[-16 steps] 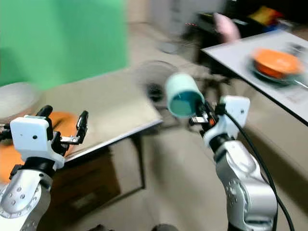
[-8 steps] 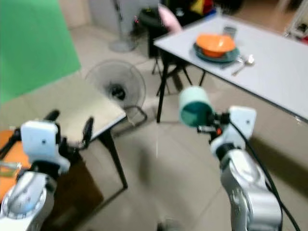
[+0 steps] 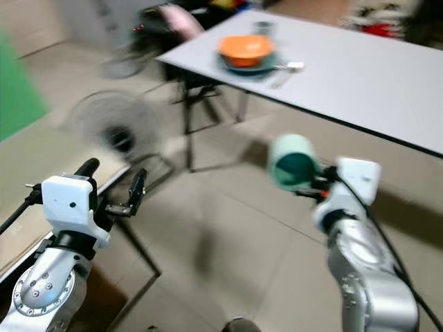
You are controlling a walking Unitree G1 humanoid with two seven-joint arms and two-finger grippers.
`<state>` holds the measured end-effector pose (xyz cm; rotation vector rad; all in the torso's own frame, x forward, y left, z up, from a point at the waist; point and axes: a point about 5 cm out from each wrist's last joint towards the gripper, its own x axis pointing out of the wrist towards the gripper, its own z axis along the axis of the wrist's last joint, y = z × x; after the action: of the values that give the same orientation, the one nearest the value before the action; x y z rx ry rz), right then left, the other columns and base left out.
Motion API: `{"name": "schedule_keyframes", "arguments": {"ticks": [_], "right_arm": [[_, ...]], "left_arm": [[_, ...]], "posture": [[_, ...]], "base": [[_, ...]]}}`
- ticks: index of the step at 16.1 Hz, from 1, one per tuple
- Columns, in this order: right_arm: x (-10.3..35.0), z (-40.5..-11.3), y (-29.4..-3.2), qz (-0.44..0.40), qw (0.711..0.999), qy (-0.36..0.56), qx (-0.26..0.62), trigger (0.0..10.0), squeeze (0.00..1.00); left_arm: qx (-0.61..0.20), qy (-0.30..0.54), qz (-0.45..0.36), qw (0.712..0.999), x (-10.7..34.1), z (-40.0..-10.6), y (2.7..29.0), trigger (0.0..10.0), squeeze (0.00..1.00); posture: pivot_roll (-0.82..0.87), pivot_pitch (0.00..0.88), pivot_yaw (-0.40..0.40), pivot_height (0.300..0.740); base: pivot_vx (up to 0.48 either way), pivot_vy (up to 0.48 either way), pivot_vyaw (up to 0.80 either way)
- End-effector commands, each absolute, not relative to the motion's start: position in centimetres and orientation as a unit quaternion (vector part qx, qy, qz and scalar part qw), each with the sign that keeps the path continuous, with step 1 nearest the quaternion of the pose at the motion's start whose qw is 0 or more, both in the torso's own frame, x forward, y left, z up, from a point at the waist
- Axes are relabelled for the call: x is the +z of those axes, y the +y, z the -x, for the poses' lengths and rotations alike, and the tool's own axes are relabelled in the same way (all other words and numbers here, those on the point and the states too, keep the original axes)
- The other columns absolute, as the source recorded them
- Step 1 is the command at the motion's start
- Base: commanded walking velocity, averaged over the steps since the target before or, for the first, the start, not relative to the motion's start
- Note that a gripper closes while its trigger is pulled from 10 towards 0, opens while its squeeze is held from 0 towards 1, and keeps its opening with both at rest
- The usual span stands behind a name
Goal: Setting the table
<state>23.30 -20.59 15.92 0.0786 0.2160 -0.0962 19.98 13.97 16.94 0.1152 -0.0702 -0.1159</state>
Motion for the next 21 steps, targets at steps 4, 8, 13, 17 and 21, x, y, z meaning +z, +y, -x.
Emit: {"name": "schedule_keyframes", "arguments": {"ticks": [4,8,13,17,21], "right_arm": [[17.0,-23.4,-20.5,-0.033,0.994,0.09,-0.044,10.0,0.0],[17.3,-23.5,-20.7,-0.033,0.994,0.085,-0.055,10.0,0.0],[17.1,-23.2,-21.2,-0.035,0.992,0.092,-0.079,10.0,0.0],[17.2,-23.3,-21.0,-0.042,0.992,0.088,-0.076,10.0,0.0],[18.7,-24.3,-19.4,-0.045,0.998,0.05,-0.004,10.0,0.0]], "left_arm": [[-0.068,-0.022,-0.071,0.995,16.2,-20.3,14.4,10.0,0.0],[-0.066,-0.025,-0.07,0.995,16.2,-20.5,14.8,10.0,0.0],[-0.075,-0.027,-0.072,0.994,16.1,-20.7,14.7,10.0,0.0],[-0.084,-0.031,-0.073,0.993,16.2,-21.1,14.6,10.0,0.0],[-0.065,-0.027,-0.059,0.996,16.2,-21.5,15.0,10.0,0.0]], "posture": [[-0.14,0.039,0.033,0.74],[-0.15,0.029,0.03,0.74],[-0.15,0.027,0.035,0.74],[-0.15,0.025,0.045,0.74],[-0.15,0.025,0.052,0.74]], "base": [[0.265,0.0,-0.77],[0.268,0.0,-0.78],[0.295,0.0,-0.78],[0.299,0.0,-0.78],[0.304,0.0,0.0]]}}
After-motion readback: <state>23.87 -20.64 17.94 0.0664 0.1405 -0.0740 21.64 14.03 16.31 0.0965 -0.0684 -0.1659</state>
